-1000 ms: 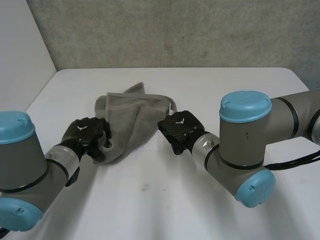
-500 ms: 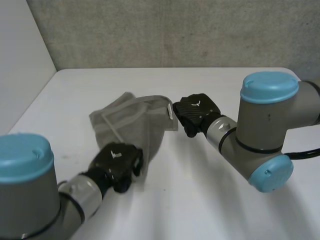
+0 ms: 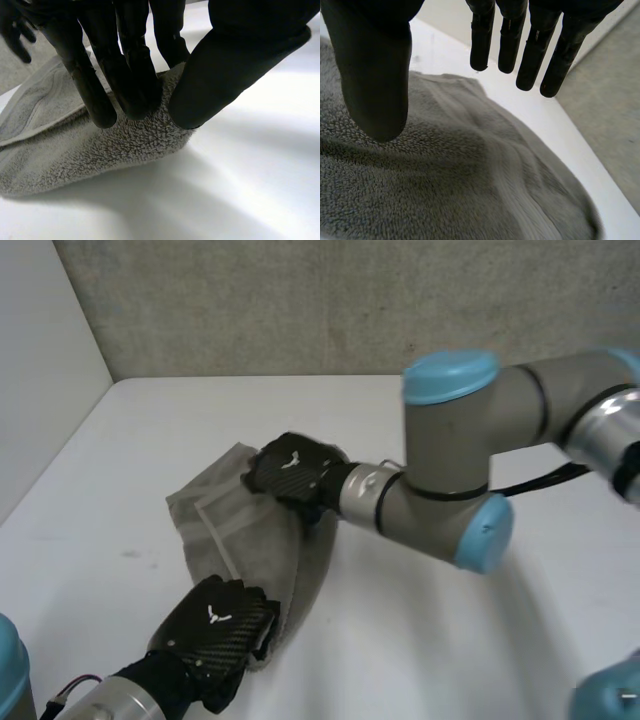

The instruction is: Fold the towel.

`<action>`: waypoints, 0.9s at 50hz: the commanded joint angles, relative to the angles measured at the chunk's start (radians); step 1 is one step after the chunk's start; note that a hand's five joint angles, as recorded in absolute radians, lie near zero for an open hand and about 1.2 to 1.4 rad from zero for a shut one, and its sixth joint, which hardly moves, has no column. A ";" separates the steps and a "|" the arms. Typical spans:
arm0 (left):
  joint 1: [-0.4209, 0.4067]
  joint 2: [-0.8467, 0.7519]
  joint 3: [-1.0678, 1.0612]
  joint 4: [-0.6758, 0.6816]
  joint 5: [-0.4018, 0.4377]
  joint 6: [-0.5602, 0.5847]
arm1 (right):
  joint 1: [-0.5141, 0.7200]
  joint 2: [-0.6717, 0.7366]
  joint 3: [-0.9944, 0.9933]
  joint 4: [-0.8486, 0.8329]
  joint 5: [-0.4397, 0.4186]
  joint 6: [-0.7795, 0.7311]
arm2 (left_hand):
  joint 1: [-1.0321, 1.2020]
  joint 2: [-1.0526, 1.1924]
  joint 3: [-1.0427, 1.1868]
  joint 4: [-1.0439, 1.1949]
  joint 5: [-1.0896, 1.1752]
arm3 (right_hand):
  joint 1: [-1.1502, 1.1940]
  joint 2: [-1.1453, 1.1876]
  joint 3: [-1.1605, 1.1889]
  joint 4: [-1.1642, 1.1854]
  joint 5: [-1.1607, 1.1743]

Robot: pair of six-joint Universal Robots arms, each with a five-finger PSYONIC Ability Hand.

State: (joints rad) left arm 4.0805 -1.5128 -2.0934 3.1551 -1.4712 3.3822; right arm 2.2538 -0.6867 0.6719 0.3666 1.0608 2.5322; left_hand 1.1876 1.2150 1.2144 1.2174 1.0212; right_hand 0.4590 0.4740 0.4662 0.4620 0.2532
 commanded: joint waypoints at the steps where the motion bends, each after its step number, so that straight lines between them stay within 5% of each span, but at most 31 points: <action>1: 0.000 0.005 -0.028 -0.007 0.000 0.000 | 0.052 0.144 -0.156 0.071 0.010 -0.067 | 0.209 0.181 0.182 0.179 0.200 | -0.025 -0.040 -0.032 -0.028 0.007; 6: 0.020 0.005 -0.033 -0.007 0.000 -0.001 | 0.086 0.219 -0.235 0.092 0.015 -0.089 | 0.209 0.181 0.182 0.179 0.200 | 0.037 0.022 0.030 0.034 0.068; 9: 0.046 0.005 -0.031 -0.007 0.002 -0.001 | 0.093 0.249 -0.282 0.092 0.051 -0.109 | 0.209 0.181 0.182 0.179 0.200 | 0.316 0.301 0.309 0.313 0.347; 11: 0.069 0.005 -0.025 -0.004 0.005 0.000 | 0.093 0.254 -0.342 0.081 0.135 -0.121 | 0.209 0.181 0.182 0.179 0.200 | 0.824 0.809 0.817 0.821 0.855; 13: 0.081 0.003 -0.020 -0.004 0.005 0.000 | 0.093 0.250 -0.375 0.069 0.189 -0.116 | 0.209 0.181 0.182 0.179 0.200 | 0.936 0.921 0.929 0.933 0.967; 19: 0.156 -0.012 0.030 0.006 0.005 0.000 | 0.008 0.165 -0.416 0.038 0.388 -0.046 | 0.209 0.181 0.182 0.179 0.200 | 0.937 0.922 0.930 0.934 0.969; 23: 0.175 -0.029 0.079 0.016 0.006 -0.004 | -0.036 0.093 -0.342 0.061 0.419 0.017 | 0.209 0.181 0.182 0.179 0.200 | 0.937 0.922 0.930 0.934 0.969; 34: 0.116 -0.144 0.260 0.089 0.002 -0.069 | -0.157 -0.377 0.421 0.038 0.409 0.004 | 0.209 0.181 0.182 0.179 0.200 | 0.937 0.922 0.930 0.934 0.969; 45: 0.006 -0.260 0.279 0.085 0.003 -0.103 | -0.220 -0.580 0.927 0.040 0.406 -0.230 | 0.209 0.181 0.182 0.179 0.200 | 0.937 0.922 0.930 0.934 0.969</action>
State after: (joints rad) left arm 4.1228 -1.7290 -1.8022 3.2459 -1.4685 3.2789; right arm 2.0625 -1.1824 1.3654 0.4014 1.4686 2.4257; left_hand 1.1970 1.2169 1.2160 1.2178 1.0355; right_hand 1.3388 1.3424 1.3388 1.3454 1.1561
